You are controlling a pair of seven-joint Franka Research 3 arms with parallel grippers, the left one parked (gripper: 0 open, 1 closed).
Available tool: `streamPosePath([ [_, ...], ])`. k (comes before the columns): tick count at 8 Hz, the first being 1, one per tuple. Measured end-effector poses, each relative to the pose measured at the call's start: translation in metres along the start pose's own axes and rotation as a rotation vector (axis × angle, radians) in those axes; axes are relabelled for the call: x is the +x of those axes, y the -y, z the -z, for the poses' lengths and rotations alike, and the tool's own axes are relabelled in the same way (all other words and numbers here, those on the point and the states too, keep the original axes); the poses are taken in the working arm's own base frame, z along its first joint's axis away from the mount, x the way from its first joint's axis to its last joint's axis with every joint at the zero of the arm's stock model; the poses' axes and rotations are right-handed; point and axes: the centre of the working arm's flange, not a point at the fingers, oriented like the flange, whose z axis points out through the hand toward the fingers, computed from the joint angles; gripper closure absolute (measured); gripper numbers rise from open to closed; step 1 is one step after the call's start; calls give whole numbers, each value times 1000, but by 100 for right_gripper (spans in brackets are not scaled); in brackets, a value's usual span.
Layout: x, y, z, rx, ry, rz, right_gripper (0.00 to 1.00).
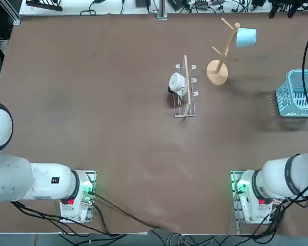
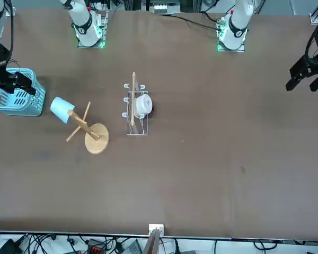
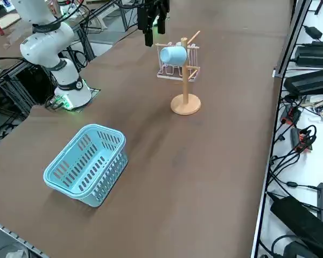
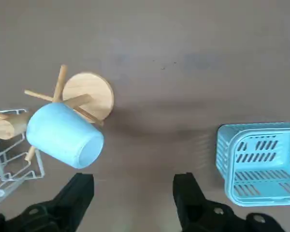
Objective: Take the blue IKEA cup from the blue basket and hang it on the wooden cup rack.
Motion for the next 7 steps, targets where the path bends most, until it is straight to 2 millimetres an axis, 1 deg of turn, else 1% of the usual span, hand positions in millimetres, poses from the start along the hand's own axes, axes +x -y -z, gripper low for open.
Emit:
streamPosePath([
  [1,0,-9,5,13,-9,-20,0],
  [2,0,-14,8,15,-17,-33,0],
  [7,0,-14,9,14,-15,-55,0],
])
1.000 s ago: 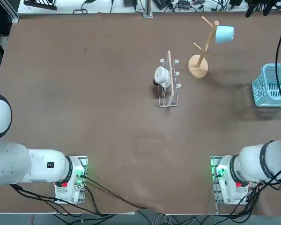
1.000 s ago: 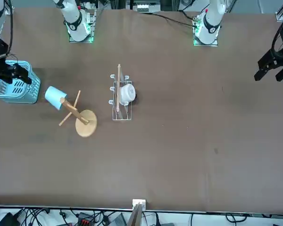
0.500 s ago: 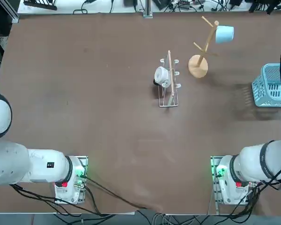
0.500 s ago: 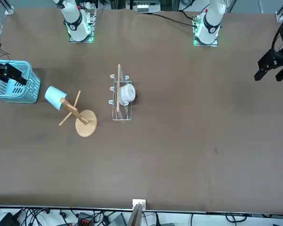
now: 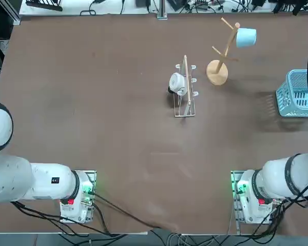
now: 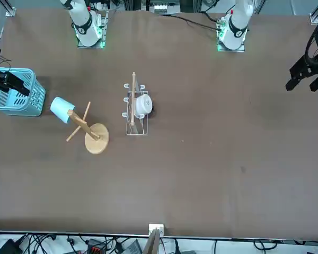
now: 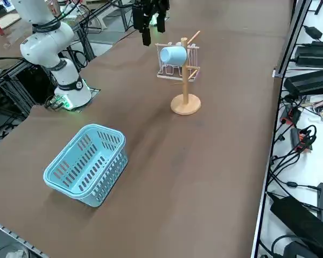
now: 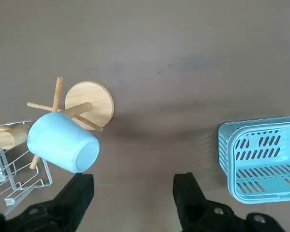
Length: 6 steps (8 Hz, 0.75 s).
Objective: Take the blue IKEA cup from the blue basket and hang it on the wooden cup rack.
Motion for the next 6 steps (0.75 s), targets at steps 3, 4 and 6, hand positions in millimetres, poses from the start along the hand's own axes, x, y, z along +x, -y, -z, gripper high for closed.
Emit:
streamPosePath([
  [3,1,0,-2,0,6,-2,0],
  [4,1,0,-3,-1,8,-2,0],
  [6,1,0,-4,0,12,-2,0],
])
